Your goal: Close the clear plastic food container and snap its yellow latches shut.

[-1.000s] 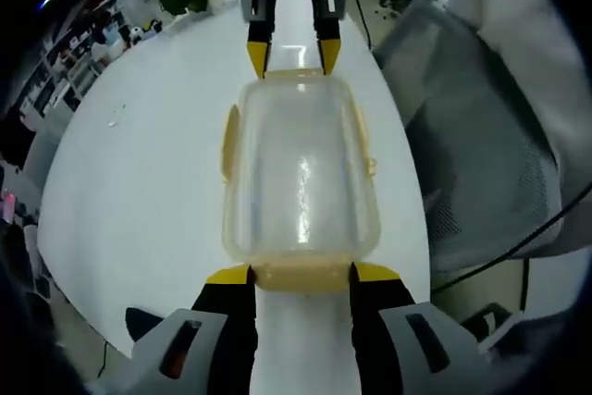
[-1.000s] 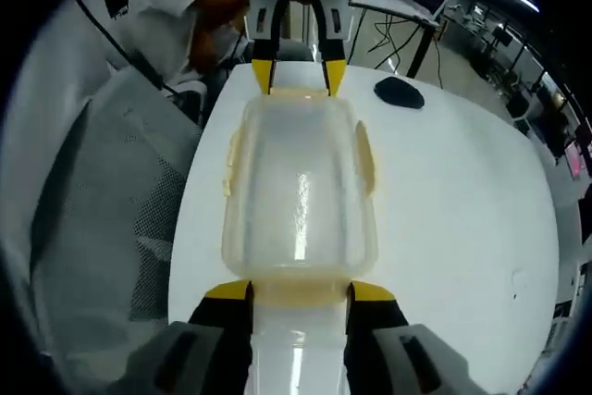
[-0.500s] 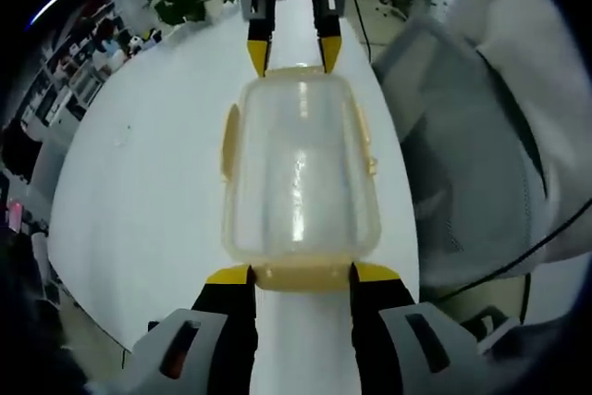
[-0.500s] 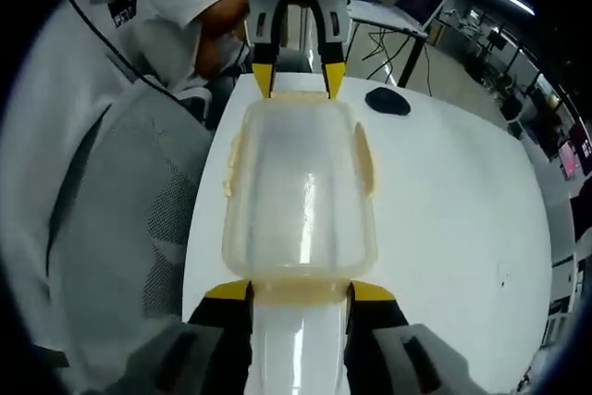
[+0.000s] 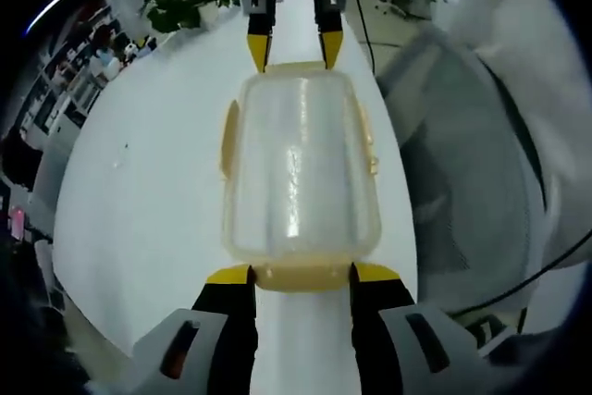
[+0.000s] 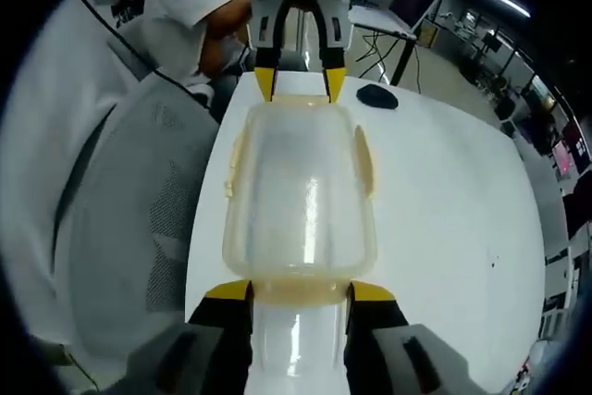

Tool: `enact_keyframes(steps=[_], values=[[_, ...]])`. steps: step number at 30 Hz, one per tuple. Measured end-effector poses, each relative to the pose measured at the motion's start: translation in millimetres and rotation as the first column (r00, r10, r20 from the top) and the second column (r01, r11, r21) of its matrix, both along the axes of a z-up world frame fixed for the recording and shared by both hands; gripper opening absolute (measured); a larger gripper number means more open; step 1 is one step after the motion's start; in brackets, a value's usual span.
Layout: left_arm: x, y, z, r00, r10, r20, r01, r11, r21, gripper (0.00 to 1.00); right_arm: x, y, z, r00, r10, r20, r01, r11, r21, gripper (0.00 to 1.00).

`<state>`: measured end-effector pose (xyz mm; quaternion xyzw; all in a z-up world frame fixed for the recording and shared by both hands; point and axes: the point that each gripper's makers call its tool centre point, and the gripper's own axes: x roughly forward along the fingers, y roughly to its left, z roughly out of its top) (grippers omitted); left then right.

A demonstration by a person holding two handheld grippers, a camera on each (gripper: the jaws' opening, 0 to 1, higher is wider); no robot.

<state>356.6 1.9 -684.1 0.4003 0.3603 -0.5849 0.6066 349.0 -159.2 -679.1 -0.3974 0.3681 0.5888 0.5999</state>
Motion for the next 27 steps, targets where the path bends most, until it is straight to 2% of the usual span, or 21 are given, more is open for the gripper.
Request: enact_keyframes(steps=[12,27], values=[[-1.4,-36.8,1.2,1.000,-0.006,-0.002,0.006,1.000,0.009,0.37,-0.8,-37.5,-1.1,1.000,0.000,0.004,0.000,1.000,-0.004,0.36],[0.1,-89.3,-8.6,1.000,-0.028,-0.003,0.028,0.999,0.017,0.36,-1.1,-91.1,-9.3,1.000,-0.014,-0.001,0.014,1.000,-0.011,0.36]])
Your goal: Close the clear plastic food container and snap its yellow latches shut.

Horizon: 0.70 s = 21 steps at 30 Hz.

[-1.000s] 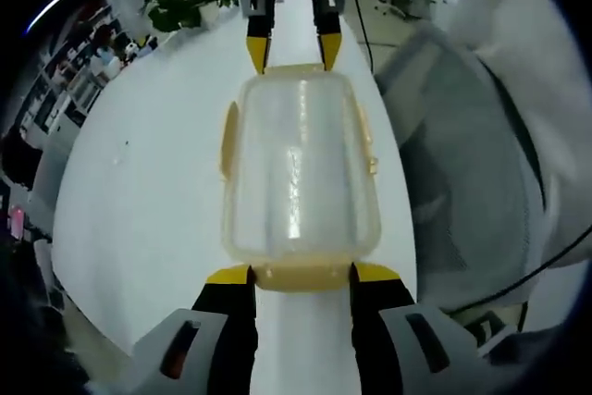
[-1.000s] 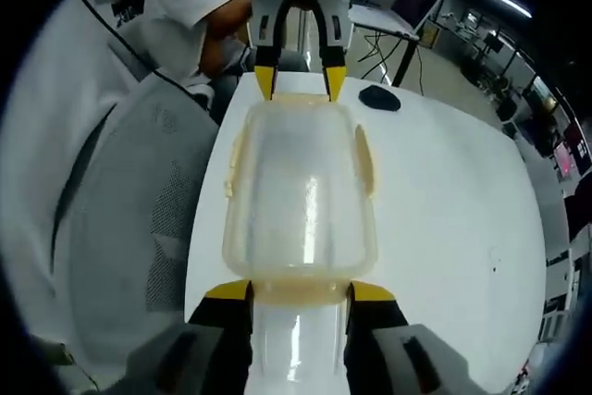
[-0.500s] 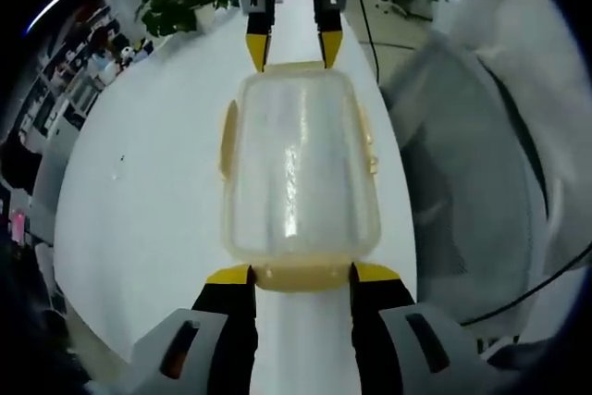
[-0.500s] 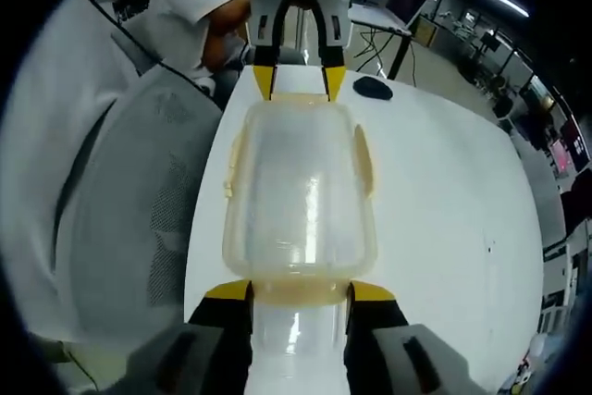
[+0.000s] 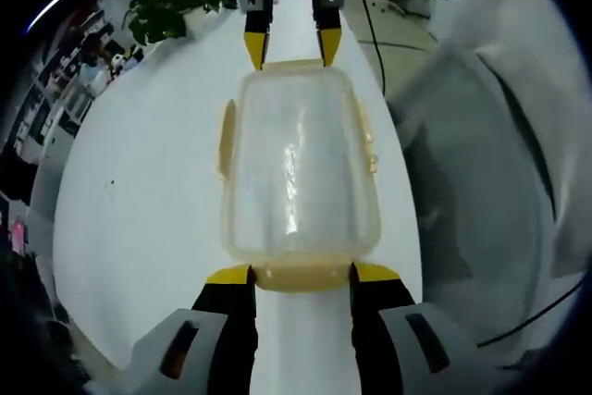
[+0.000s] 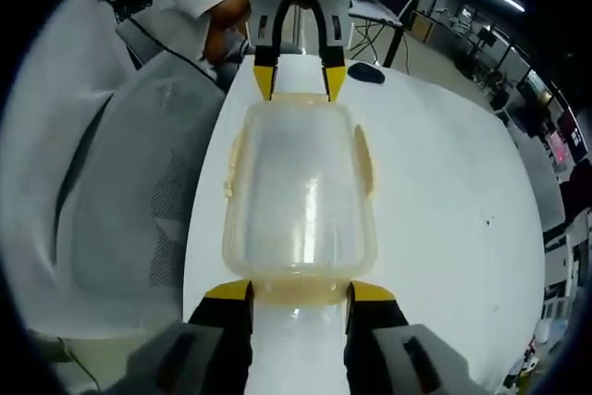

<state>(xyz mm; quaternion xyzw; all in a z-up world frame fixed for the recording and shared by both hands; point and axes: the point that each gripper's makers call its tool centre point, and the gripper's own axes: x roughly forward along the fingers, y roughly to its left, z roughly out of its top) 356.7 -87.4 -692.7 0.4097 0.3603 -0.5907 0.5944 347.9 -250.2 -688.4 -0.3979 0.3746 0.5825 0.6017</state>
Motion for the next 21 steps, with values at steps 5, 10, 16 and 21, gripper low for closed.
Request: enact_keyframes(steps=[5,10,16,21], values=[[0.6,-12.1,-6.6,1.000,-0.001,-0.007,0.001,1.000,0.003,0.36,0.6,-10.8,-6.6,1.000,0.001,-0.008,-0.001,1.000,-0.003,0.36],[0.9,-22.6,-13.4,1.000,-0.001,-0.011,0.001,1.000,0.013,0.36,0.9,-21.5,-13.7,1.000,0.002,-0.015,-0.002,1.000,-0.003,0.36],[3.7,-34.4,-21.2,1.000,-0.003,-0.005,0.003,1.000,0.017,0.36,2.7,-33.7,-21.6,1.000,-0.002,-0.022,0.002,1.000,-0.007,0.36],[7.1,-43.6,-29.8,1.000,-0.005,0.008,0.005,1.000,0.026,0.37,4.8,-42.0,-28.0,1.000,-0.008,-0.018,0.008,1.000,-0.013,0.36]])
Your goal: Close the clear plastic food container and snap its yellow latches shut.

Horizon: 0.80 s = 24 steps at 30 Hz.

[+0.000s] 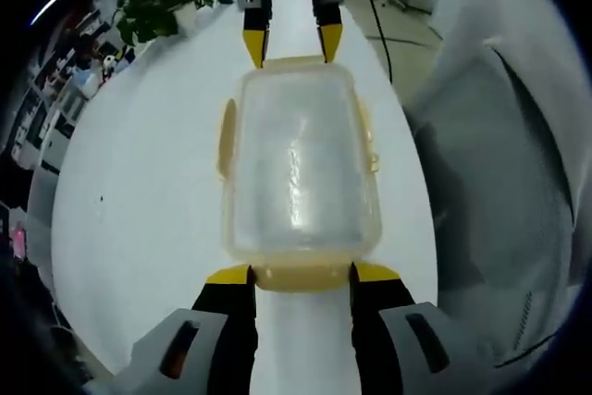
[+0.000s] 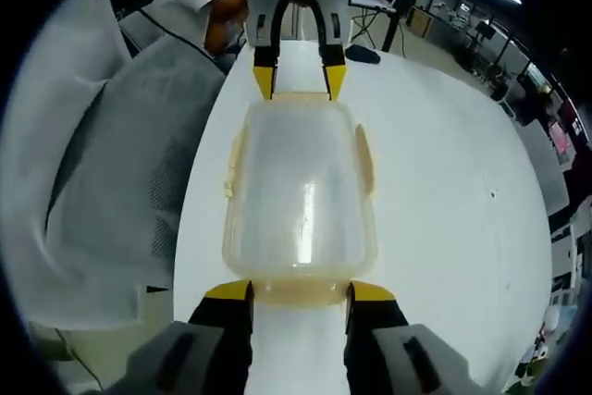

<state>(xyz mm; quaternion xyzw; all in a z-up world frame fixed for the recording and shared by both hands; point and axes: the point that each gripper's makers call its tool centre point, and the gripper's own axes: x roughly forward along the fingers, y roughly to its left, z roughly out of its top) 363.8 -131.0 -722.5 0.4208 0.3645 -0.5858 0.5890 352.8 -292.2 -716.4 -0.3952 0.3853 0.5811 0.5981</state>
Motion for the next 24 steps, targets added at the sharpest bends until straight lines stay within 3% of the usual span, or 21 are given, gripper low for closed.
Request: enact_keyframes(steps=[24], values=[[0.8,-13.9,-20.8,1.000,-0.015,-0.019,0.015,1.000,0.015,0.37,0.3,-15.5,-24.6,1.000,-0.005,-0.003,0.005,1.000,-0.009,0.37]])
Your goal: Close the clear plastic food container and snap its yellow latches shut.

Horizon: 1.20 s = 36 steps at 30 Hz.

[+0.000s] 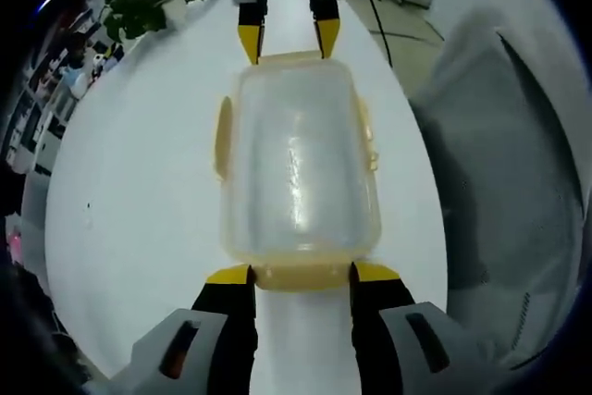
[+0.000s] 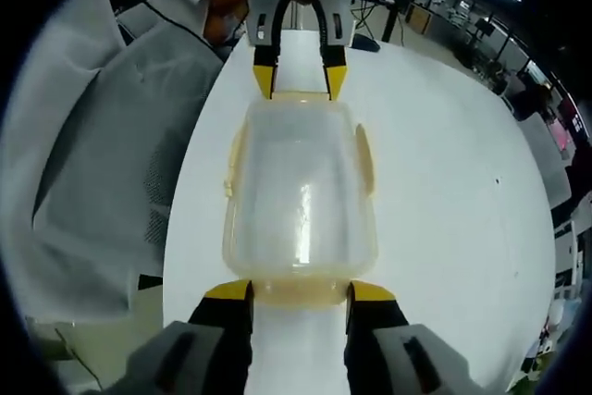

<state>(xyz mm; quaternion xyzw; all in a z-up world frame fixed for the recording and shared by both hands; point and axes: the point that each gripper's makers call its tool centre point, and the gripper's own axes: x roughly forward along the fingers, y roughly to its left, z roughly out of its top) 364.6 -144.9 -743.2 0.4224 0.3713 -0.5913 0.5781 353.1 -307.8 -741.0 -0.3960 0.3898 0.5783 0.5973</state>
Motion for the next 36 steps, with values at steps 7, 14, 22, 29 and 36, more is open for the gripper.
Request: enact_keyframes(steps=[7,14,22,29,36], values=[[-3.5,-0.7,-0.4,1.000,-0.003,-0.008,0.003,1.000,-0.001,0.37,-3.3,-0.5,-4.7,1.000,0.010,-0.013,-0.010,1.000,-0.012,0.37],[-5.8,-0.7,-0.4,1.000,0.005,-0.020,-0.006,1.000,-0.007,0.37,-0.4,-1.6,-4.3,1.000,0.005,-0.008,-0.005,1.000,-0.021,0.38],[-11.1,1.0,2.7,0.999,0.006,-0.036,-0.006,1.000,-0.024,0.44,-8.0,-5.6,0.4,0.999,0.005,-0.051,-0.006,1.000,-0.023,0.46],[-6.9,1.6,12.1,0.997,0.057,-0.043,-0.060,0.996,-0.063,0.46,-2.3,-6.4,12.8,0.997,-0.063,-0.055,0.063,0.998,-0.006,0.45],[-3.6,2.2,23.2,0.975,0.197,-0.104,-0.211,0.968,-0.137,0.43,11.0,3.2,25.6,0.966,-0.251,-0.063,0.254,0.966,0.054,0.38]])
